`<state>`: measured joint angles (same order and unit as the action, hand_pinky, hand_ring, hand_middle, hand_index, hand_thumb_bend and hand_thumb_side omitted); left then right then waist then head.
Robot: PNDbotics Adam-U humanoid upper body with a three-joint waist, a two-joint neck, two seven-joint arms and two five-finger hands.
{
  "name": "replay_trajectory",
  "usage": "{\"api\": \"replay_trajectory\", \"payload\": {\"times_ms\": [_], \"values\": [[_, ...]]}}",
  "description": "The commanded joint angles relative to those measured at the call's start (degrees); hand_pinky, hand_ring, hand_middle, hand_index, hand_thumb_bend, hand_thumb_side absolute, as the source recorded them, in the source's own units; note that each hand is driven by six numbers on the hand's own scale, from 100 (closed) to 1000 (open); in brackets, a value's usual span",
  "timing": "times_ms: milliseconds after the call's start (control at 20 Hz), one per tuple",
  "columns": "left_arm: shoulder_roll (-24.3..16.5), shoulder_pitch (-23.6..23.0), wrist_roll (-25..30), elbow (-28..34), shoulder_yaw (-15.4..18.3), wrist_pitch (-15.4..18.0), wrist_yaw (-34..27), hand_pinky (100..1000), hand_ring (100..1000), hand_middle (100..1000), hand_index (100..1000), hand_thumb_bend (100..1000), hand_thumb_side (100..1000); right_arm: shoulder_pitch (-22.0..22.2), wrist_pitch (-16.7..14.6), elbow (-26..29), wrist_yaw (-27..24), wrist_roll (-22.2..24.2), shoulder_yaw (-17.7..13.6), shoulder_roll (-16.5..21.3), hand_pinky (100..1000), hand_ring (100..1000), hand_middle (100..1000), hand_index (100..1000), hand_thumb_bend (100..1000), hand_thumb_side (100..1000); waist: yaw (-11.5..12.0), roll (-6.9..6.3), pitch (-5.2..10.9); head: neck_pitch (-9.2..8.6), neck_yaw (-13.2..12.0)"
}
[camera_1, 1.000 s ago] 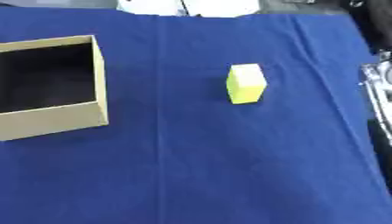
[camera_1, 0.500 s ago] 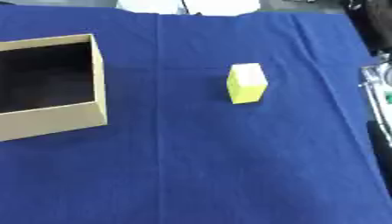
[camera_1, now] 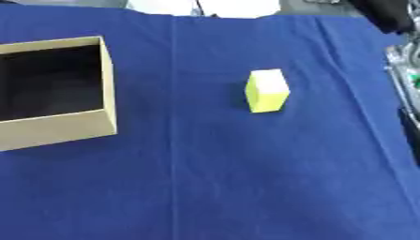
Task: Pick up objects on the table and place them in the box.
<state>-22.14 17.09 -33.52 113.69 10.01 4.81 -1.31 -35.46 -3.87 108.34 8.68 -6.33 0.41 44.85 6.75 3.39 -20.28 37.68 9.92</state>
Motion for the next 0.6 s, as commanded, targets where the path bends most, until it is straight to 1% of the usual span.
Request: {"api": "replay_trajectory", "payload": {"times_ms": [50, 200, 300, 350, 400, 450, 500, 550, 600], "values": [[-1.4, 0.2, 0.5, 0.9, -0.2, 0.0, 0.0, 907, 666, 617, 675, 328, 830, -3.6, 0.2, -3.4, 2.9, 2.7, 3.7, 6.3, 842, 884, 853, 901, 100, 648, 0.3, -0.03, 1.54, 0.08, 0.5], [-1.4, 0.3, 0.8, 0.9, -0.4, 0.0, -0.2, 907, 666, 617, 675, 327, 830, -6.7, -0.7, -6.6, 5.6, 5.4, 8.0, 9.9, 883, 929, 888, 932, 100, 661, 0.8, 0.08, 1.75, 0.08, 1.0], [-1.4, 0.4, 0.9, 0.9, -0.5, -0.1, -0.3, 907, 665, 617, 675, 327, 830, -8.3, -1.7, -8.6, 7.5, 7.2, 11.1, 11.0, 906, 954, 907, 953, 100, 635, 1.0, 0.2, 1.93, 0.07, 1.2], [-1.4, 0.3, 1.0, 0.9, -0.5, -0.1, -0.3, 907, 665, 617, 675, 326, 830, -9.0, -2.3, -9.7, 8.4, 8.2, 12.6, 11.2, 913, 960, 908, 954, 108, 600, 1.0, 0.24, 2.01, 0.07, 1.3], [-1.4, 0.3, 1.0, 0.9, -0.6, -0.1, -0.3, 907, 665, 616, 675, 326, 830, -9.8, -2.7, -10.7, 9.3, 9.1, 14.0, 11.3, 919, 967, 913, 957, 180, 575, 1.1, 0.29, 2.1, 0.08, 1.3], [-1.5, 0.3, 1.0, 0.9, -0.5, -0.1, -0.4, 907, 665, 616, 675, 326, 830, -10.7, -3.1, -11.8, 10.2, 9.9, 15.5, 11.2, 919, 967, 913, 957, 180, 575, 1.0, 0.3, 2.17, 0.1, 1.2], [-1.5, 0.2, 1.0, 0.9, -0.5, -0.2, -0.4, 907, 665, 616, 675, 325, 831, -11.6, -3.4, -12.9, 11.0, 10.8, 16.9, 11.2, 926, 976, 919, 959, 292, 544, 1.0, 0.33, 2.25, 0.11, 1.2], [-1.5, 0.2, 1.0, 0.9, -0.5, -0.2, -0.4, 907, 665, 616, 675, 325, 831, -12.4, -3.7, -13.9, 11.9, 11.7, 18.3, 11.0, 926, 976, 919, 959, 292, 544, 0.9, 0.33, 2.3, 0.13, 1.2], [-1.5, 0.1, 1.0, 0.9, -0.5, -0.2, -0.4, 907, 665, 617, 675, 324, 831, -13.3, -3.9, -14.9, 12.8, 12.6, 19.4, 10.6, 928, 978, 921, 960, 312, 542, 0.8, 0.3, 2.35, 0.14, 1.1]]}}
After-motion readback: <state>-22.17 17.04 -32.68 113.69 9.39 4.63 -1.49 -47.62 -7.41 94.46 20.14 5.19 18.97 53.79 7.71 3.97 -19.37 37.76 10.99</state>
